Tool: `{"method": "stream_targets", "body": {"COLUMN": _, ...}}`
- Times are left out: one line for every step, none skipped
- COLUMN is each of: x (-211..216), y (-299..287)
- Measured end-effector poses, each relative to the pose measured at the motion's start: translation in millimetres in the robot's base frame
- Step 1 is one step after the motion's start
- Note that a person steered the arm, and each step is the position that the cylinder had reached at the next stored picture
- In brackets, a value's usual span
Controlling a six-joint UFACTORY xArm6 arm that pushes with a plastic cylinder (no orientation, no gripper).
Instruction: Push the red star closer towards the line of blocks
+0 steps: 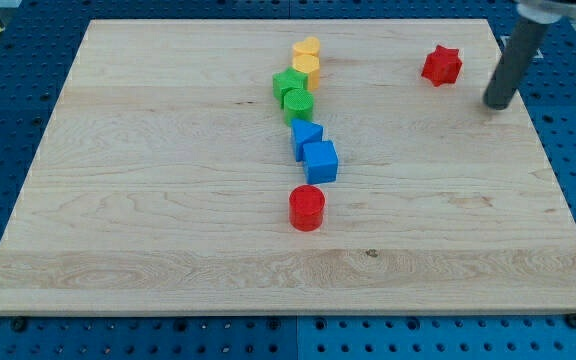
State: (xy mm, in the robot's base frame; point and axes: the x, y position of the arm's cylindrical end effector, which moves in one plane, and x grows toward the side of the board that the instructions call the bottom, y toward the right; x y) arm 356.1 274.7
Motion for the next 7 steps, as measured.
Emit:
{"method": "stream_targets", "body": {"x": -4.6, "y": 2.9}}
{"method": "stream_targets", "body": {"x": -16.6, "y": -4.2}}
{"method": "stream_targets", "body": {"x": -36.5, "y": -18.6}}
{"method": "stream_targets", "body": {"x": -48.2, "y": -32.0}}
{"method": "stream_targets", "body": {"x": -49.6, "y": -47.9}}
{"method": "stream_targets", "body": {"x": -49.4, "y": -56.3}}
{"method": "stream_targets", "body": {"x": -49.4, "y": -74.6}}
